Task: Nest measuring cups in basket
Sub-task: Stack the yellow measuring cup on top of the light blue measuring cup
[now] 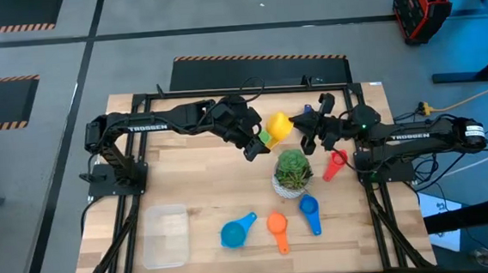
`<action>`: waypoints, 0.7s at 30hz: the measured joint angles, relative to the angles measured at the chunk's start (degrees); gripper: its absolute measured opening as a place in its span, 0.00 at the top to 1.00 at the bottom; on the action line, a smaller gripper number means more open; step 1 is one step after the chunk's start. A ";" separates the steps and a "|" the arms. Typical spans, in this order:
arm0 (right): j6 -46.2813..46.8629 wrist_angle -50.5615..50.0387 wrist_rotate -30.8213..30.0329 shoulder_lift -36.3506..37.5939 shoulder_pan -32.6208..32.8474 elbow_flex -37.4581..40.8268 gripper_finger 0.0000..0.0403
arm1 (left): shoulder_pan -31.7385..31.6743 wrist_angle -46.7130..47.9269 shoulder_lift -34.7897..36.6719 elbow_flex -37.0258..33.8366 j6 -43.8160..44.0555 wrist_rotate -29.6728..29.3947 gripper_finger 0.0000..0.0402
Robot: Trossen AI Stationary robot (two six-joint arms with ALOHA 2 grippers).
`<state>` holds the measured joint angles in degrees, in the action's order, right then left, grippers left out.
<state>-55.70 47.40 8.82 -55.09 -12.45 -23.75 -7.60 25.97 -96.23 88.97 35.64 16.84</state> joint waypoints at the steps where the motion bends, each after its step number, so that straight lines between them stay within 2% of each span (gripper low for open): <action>1: 0.00 0.00 -0.04 0.00 0.00 0.00 0.91 | 0.00 -0.01 0.00 0.00 -0.02 0.00 0.65; 8: 0.02 -0.50 -0.98 -0.03 -0.04 0.01 0.97 | 0.00 -0.40 0.00 0.00 -0.29 0.17 0.65; 13: 0.98 -0.37 0.49 0.06 0.09 0.04 0.97 | -0.06 0.52 0.03 0.01 -0.68 -0.66 0.65; 21: 2.41 -0.84 -1.43 0.00 0.02 0.04 0.97 | -0.40 0.26 0.02 0.00 -1.84 -1.87 0.65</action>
<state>-53.30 46.56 7.39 -55.09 -12.43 -23.70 -8.00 26.23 -96.20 88.97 33.79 14.98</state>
